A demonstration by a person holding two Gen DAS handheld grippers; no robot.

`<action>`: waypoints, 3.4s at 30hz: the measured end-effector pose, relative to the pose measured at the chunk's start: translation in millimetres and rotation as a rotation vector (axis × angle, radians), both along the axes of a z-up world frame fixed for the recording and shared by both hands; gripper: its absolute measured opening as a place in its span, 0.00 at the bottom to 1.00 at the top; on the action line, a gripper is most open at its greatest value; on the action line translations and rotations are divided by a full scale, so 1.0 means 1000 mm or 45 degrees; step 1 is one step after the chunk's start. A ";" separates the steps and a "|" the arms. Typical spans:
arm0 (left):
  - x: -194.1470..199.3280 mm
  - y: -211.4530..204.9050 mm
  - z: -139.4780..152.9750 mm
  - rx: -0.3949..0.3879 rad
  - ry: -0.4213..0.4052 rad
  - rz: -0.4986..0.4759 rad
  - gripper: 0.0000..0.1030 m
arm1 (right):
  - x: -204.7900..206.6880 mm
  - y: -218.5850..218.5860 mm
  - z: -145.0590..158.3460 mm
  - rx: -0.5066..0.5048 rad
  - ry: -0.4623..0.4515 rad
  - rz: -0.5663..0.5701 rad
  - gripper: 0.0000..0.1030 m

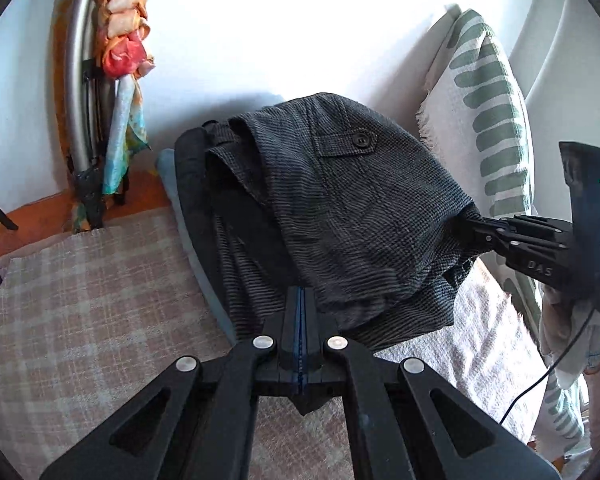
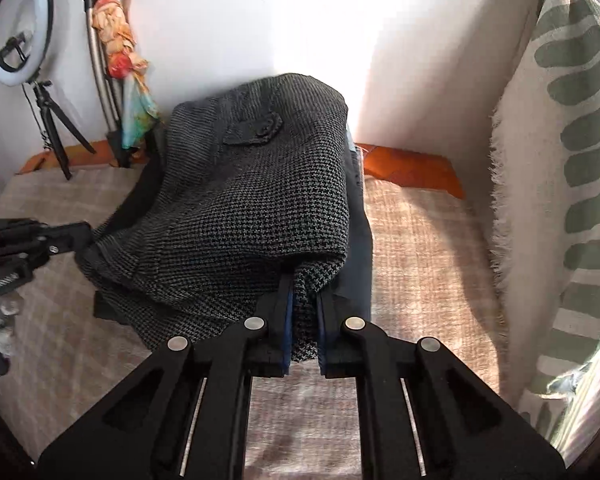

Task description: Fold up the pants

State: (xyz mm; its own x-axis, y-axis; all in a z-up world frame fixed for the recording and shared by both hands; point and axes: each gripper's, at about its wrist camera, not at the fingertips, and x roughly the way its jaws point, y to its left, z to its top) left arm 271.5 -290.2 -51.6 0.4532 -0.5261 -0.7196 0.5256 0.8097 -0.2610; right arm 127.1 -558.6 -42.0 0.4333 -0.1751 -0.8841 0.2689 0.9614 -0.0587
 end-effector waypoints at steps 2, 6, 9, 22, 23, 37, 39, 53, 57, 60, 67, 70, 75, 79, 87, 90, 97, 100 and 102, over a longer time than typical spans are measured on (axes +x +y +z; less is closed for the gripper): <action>-0.009 0.005 0.008 0.029 -0.032 0.005 0.00 | -0.004 0.001 -0.003 -0.037 0.006 -0.048 0.21; -0.031 0.021 0.025 0.060 -0.090 0.024 0.00 | -0.023 0.016 0.013 -0.008 -0.083 -0.082 0.39; -0.046 0.036 0.039 0.046 -0.122 0.034 0.00 | -0.043 0.033 0.029 -0.033 -0.150 -0.101 0.57; -0.165 0.081 0.089 0.071 -0.320 0.112 0.00 | -0.129 0.144 0.087 0.208 -0.470 -0.062 0.92; -0.174 0.084 0.090 0.078 -0.328 0.108 0.00 | -0.134 0.156 0.088 0.211 -0.478 -0.050 0.93; -0.239 0.138 0.067 0.126 -0.331 0.177 0.01 | -0.161 0.265 0.083 0.081 -0.499 0.044 0.94; -0.242 0.144 0.066 0.126 -0.344 0.196 0.01 | -0.162 0.270 0.079 0.048 -0.508 0.033 0.93; -0.254 0.173 0.059 0.216 -0.412 0.337 0.01 | -0.165 0.280 0.064 -0.053 -0.505 0.008 0.94; -0.264 0.167 0.071 0.163 -0.429 0.280 0.01 | -0.167 0.276 0.063 -0.050 -0.507 -0.013 0.94; -0.265 0.163 0.072 0.138 -0.400 0.242 0.01 | -0.169 0.274 0.064 -0.070 -0.517 -0.027 0.94; -0.261 0.158 0.061 0.157 -0.330 0.238 0.01 | -0.170 0.268 0.062 -0.067 -0.506 -0.048 0.94; -0.259 0.159 0.059 0.161 -0.316 0.259 0.01 | -0.169 0.268 0.060 -0.060 -0.498 -0.050 0.94; -0.258 0.159 0.060 0.153 -0.314 0.255 0.01 | -0.168 0.268 0.058 -0.059 -0.492 -0.047 0.94; -0.260 0.158 0.060 0.176 -0.335 0.253 0.01 | -0.167 0.269 0.055 -0.058 -0.485 -0.042 0.95; -0.262 0.160 0.060 0.185 -0.337 0.257 0.01 | -0.166 0.268 0.055 -0.058 -0.485 -0.041 0.95; -0.261 0.160 0.059 0.183 -0.333 0.254 0.01 | -0.166 0.269 0.054 -0.058 -0.482 -0.036 0.95; -0.261 0.160 0.058 0.179 -0.326 0.271 0.01 | -0.166 0.271 0.053 -0.060 -0.480 -0.033 0.95; -0.262 0.159 0.059 0.177 -0.329 0.273 0.01 | -0.166 0.271 0.052 -0.058 -0.477 -0.034 0.95; -0.262 0.158 0.059 0.186 -0.337 0.278 0.01 | -0.165 0.272 0.052 -0.055 -0.475 -0.035 0.95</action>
